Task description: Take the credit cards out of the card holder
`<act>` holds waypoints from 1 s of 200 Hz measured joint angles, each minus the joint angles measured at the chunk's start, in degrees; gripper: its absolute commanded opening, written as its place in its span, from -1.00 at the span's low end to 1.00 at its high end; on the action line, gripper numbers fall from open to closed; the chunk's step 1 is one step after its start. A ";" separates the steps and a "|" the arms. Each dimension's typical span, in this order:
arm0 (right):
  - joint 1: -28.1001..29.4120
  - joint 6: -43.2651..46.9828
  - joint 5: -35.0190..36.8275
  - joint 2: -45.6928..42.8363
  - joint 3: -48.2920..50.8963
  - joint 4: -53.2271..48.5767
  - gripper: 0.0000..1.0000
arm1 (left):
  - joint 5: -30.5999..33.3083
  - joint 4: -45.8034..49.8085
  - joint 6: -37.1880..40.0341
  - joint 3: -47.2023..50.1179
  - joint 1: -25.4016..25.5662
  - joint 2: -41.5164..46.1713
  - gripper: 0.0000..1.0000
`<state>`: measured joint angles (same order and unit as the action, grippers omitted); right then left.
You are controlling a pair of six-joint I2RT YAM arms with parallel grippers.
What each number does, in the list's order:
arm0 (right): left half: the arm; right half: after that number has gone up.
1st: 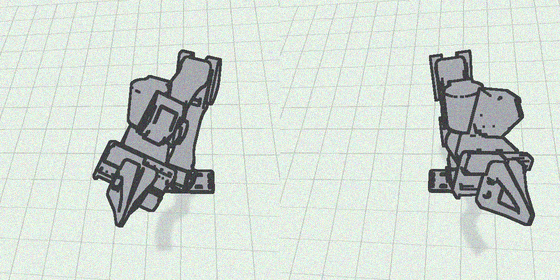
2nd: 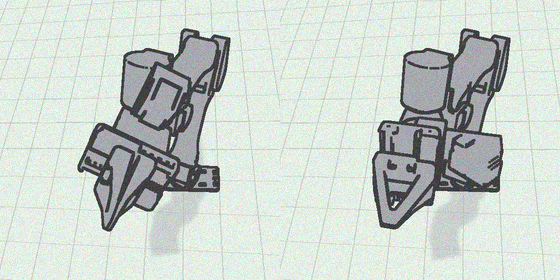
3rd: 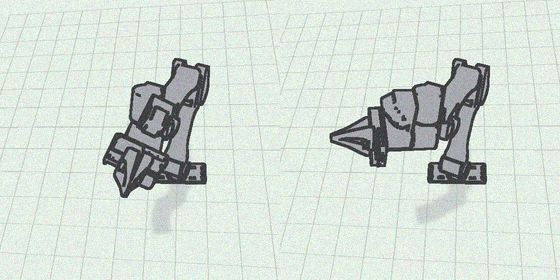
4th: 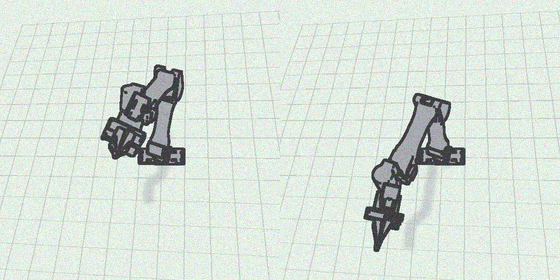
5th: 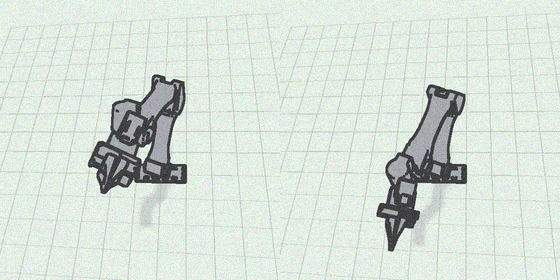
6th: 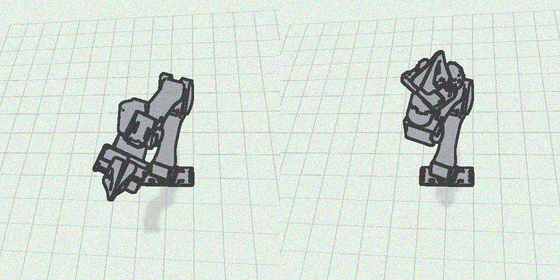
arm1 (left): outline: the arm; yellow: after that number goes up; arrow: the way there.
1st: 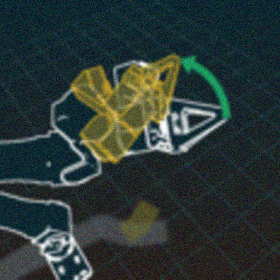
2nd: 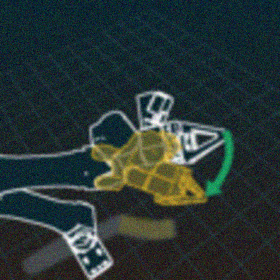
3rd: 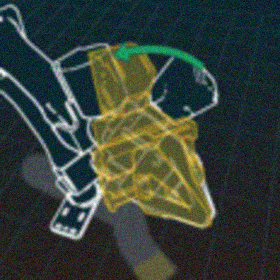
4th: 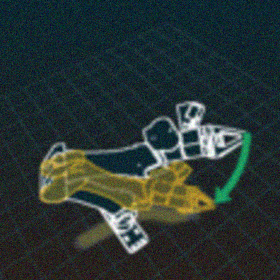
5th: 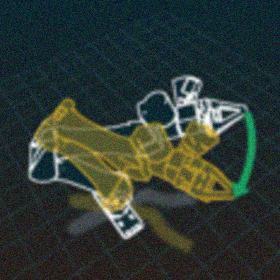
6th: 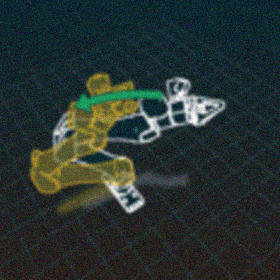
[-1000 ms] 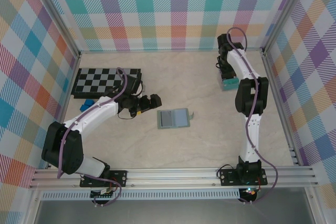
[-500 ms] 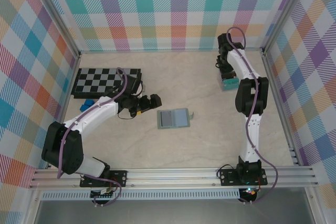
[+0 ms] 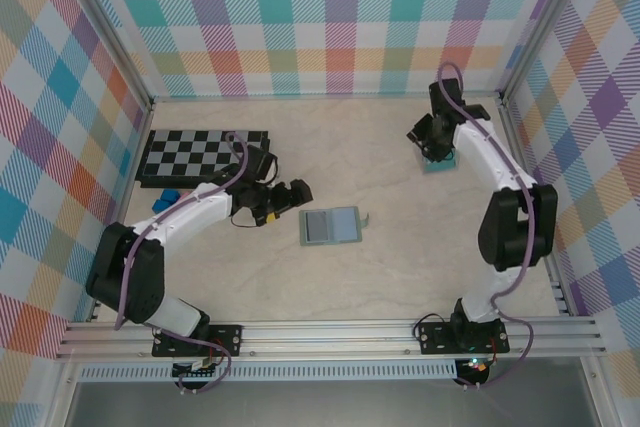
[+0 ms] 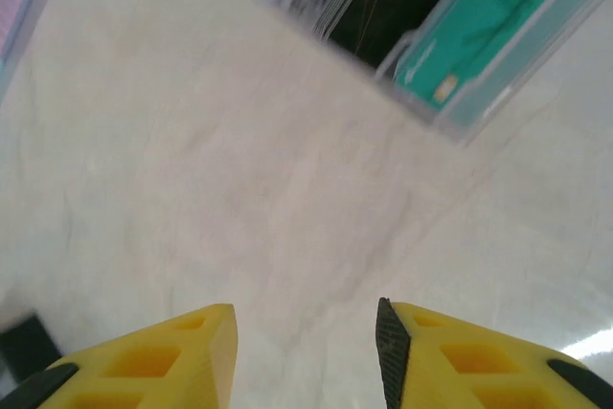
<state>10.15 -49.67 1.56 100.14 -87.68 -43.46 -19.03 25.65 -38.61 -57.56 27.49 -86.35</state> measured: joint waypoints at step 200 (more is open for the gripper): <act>27.26 14.29 -10.38 9.20 11.87 1.51 -0.11 | 0.57 -15.04 -14.38 7.72 4.00 -5.33 -0.05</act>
<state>37.41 -35.38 -8.82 109.34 -75.81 -41.95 -18.46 10.61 -52.99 -49.84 31.48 -91.68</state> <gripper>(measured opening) 0.432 0.484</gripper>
